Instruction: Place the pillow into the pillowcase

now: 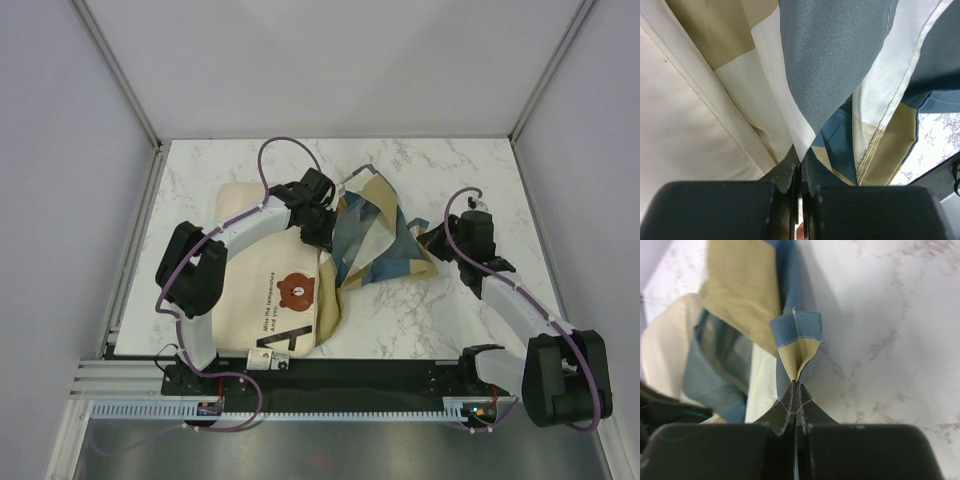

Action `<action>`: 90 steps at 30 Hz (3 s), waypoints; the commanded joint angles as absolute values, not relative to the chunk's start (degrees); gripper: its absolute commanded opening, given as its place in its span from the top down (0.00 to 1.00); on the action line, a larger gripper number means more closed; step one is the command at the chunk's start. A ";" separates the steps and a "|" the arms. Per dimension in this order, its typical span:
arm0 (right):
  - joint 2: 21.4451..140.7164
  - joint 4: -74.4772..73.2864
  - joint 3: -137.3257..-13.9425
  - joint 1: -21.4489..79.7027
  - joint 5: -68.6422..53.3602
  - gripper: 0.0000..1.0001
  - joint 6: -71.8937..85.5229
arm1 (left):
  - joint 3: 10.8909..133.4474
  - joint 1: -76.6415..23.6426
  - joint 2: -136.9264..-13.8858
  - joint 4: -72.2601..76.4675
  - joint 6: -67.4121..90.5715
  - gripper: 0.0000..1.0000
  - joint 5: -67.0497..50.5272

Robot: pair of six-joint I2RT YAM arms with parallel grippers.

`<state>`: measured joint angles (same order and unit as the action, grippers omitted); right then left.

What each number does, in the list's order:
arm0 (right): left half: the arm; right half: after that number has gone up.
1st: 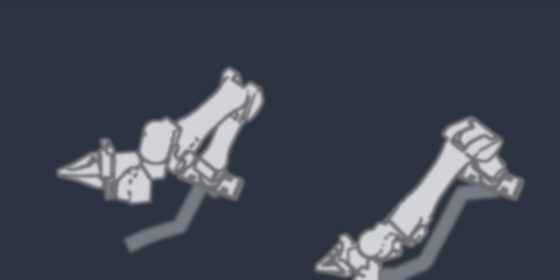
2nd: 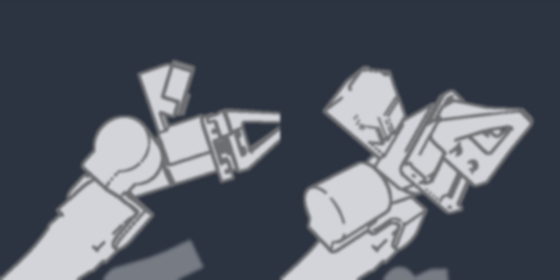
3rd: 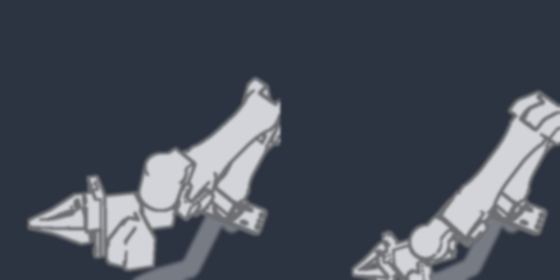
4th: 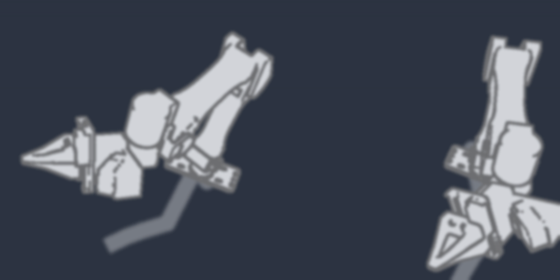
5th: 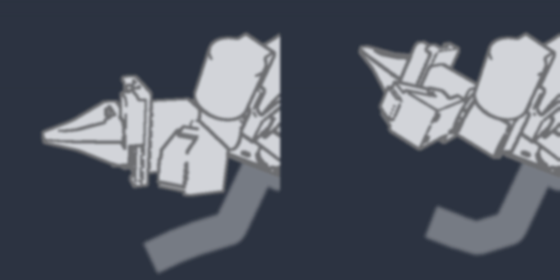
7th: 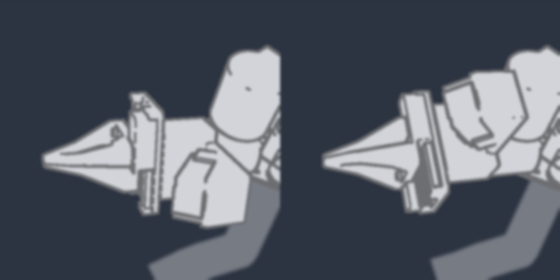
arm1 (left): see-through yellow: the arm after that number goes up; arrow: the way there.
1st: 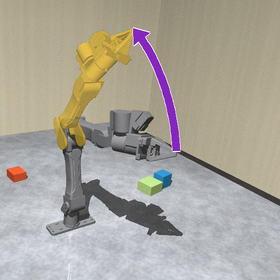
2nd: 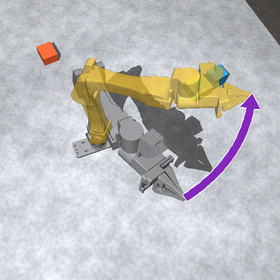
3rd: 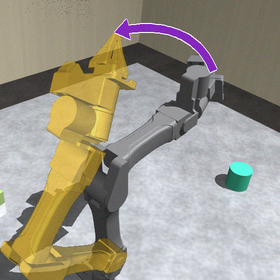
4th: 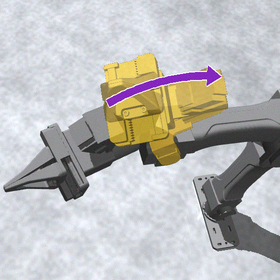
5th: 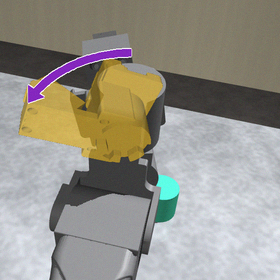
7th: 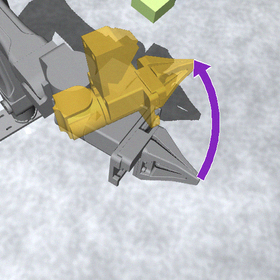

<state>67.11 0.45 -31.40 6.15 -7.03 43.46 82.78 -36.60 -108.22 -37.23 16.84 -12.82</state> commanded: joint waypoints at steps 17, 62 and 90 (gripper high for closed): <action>47.90 -2.17 -45.60 0.71 -2.47 1.00 38.41 | 85.52 -36.56 -107.75 -37.97 14.77 0.91 -14.33; 56.12 -29.37 -54.94 0.35 6.00 0.02 31.11 | 87.01 -36.65 -108.63 -40.34 13.27 0.92 -10.20; 85.78 -17.84 -51.86 22.68 30.35 0.99 26.56 | 87.36 -36.74 -108.63 -40.61 13.10 0.94 -10.90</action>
